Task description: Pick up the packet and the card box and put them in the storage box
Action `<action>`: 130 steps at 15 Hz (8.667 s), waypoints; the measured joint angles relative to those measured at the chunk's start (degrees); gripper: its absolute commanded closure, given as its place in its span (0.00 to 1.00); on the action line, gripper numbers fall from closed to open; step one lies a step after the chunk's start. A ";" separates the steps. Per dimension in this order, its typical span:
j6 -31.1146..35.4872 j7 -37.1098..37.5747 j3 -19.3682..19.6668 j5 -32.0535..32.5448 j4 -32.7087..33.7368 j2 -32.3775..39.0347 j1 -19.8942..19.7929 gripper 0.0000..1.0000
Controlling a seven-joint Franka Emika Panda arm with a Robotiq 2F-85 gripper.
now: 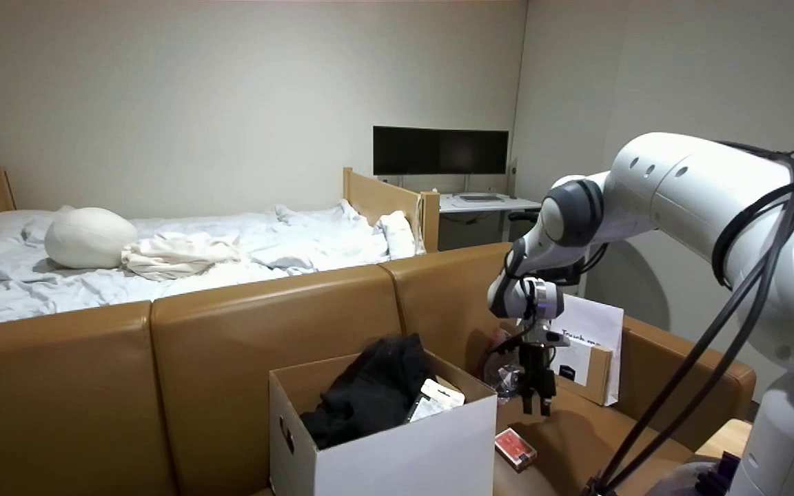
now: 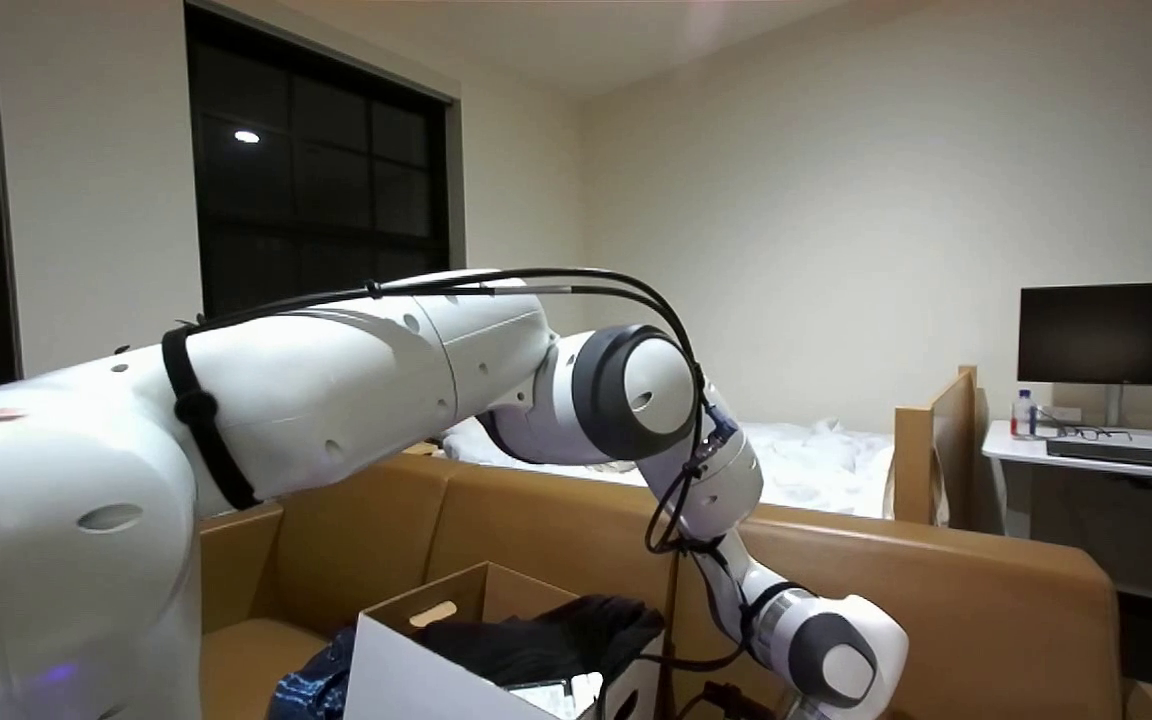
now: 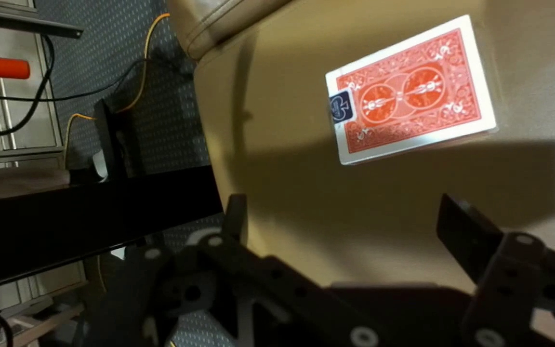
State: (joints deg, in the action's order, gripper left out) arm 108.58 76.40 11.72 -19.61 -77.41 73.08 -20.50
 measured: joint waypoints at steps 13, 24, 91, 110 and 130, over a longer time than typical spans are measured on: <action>4.84 2.88 1.80 -2.20 -2.46 1.13 0.99 0.00; 44.82 -14.94 -5.31 -13.70 -32.06 -11.93 0.33 0.00; 0.86 20.00 -2.05 -4.09 16.14 12.85 0.25 0.00; -0.71 15.96 -6.80 -4.23 15.64 12.75 -10.08 0.00; 10.73 33.76 -5.45 -11.49 11.76 12.81 -3.46 0.00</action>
State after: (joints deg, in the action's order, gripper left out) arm 119.30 110.16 6.27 -31.10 -65.65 85.89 -23.96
